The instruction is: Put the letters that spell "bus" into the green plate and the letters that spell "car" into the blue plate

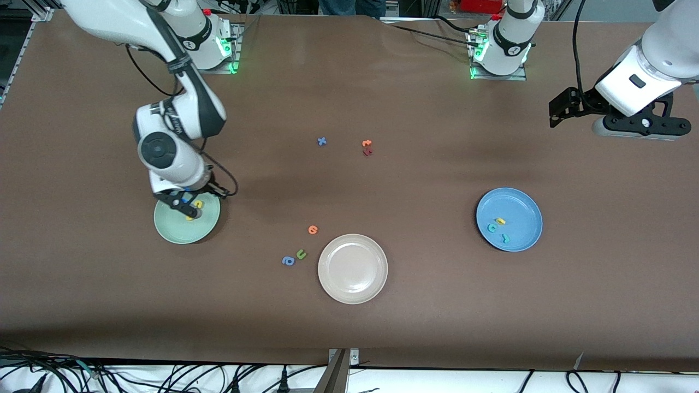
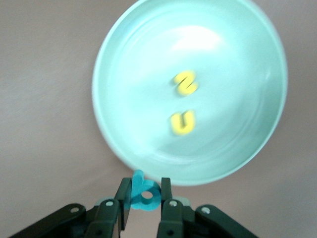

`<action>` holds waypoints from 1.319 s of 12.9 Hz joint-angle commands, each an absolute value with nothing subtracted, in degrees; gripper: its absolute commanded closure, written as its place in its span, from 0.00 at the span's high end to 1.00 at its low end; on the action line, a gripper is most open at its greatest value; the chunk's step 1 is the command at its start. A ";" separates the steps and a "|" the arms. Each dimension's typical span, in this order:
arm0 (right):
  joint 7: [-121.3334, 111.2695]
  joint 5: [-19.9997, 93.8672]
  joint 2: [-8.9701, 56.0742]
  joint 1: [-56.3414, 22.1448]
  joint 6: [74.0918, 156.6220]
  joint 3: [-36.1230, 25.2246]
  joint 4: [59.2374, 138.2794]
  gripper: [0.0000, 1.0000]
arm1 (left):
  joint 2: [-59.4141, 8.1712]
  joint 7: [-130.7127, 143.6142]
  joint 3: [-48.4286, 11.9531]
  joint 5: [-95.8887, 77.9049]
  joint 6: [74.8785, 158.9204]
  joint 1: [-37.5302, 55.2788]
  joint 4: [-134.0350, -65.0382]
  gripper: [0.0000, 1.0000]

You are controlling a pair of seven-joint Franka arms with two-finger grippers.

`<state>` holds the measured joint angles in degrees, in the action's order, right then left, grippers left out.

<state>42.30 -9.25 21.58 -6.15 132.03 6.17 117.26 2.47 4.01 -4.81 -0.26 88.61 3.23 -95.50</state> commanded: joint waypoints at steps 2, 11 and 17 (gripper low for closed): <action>28.25 -9.05 21.44 -4.75 133.06 2.29 117.86 0.14 | 1.58 4.31 -5.19 -0.26 87.63 3.16 -93.60 1.00; 17.75 -9.05 26.90 -0.70 141.86 -0.09 117.95 0.49 | 1.49 4.31 -5.27 -0.26 87.63 3.34 -93.60 1.00; 17.93 -8.97 20.41 -0.79 134.77 1.83 117.08 0.99 | 1.41 4.22 -5.27 -0.35 87.63 3.51 -93.60 1.00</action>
